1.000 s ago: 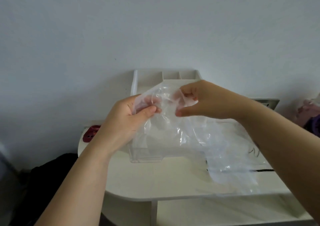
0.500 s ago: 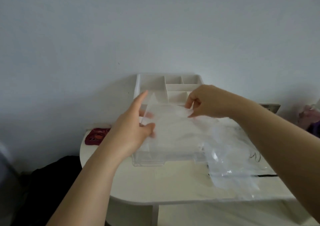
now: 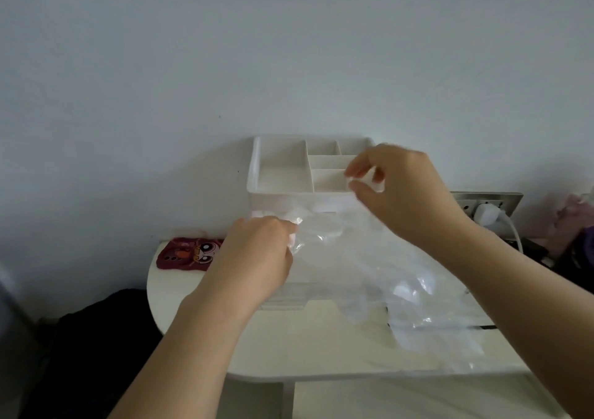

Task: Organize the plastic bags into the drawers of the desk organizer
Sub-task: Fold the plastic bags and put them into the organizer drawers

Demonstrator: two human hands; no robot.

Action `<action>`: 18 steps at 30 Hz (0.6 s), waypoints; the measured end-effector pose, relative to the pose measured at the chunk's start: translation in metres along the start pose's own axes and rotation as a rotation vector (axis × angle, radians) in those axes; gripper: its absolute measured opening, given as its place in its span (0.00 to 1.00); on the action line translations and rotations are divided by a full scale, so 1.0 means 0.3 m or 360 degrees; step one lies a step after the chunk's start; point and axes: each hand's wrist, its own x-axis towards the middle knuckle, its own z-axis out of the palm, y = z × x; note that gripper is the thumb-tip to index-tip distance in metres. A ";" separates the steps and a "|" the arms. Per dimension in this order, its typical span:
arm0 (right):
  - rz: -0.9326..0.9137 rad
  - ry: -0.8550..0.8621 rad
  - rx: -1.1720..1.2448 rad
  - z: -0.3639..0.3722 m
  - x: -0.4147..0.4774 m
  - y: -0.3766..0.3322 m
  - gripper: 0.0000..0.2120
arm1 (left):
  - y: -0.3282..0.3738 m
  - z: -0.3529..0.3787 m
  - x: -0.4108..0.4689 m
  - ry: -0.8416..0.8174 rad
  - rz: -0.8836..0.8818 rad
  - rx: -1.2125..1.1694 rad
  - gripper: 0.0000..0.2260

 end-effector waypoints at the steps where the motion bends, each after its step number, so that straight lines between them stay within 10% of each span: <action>1: -0.0034 -0.0218 0.0051 0.000 -0.015 -0.028 0.06 | 0.003 -0.001 -0.001 0.0013 -0.0010 0.0012 0.10; 6: -0.0032 -0.1181 -0.0251 0.073 -0.080 -0.067 0.18 | 0.009 0.016 0.006 -0.0043 -0.0115 0.0191 0.11; 18: -0.0130 -0.1141 -0.0646 0.131 -0.044 0.012 0.25 | 0.019 0.044 0.033 -0.0221 -0.0264 0.0501 0.14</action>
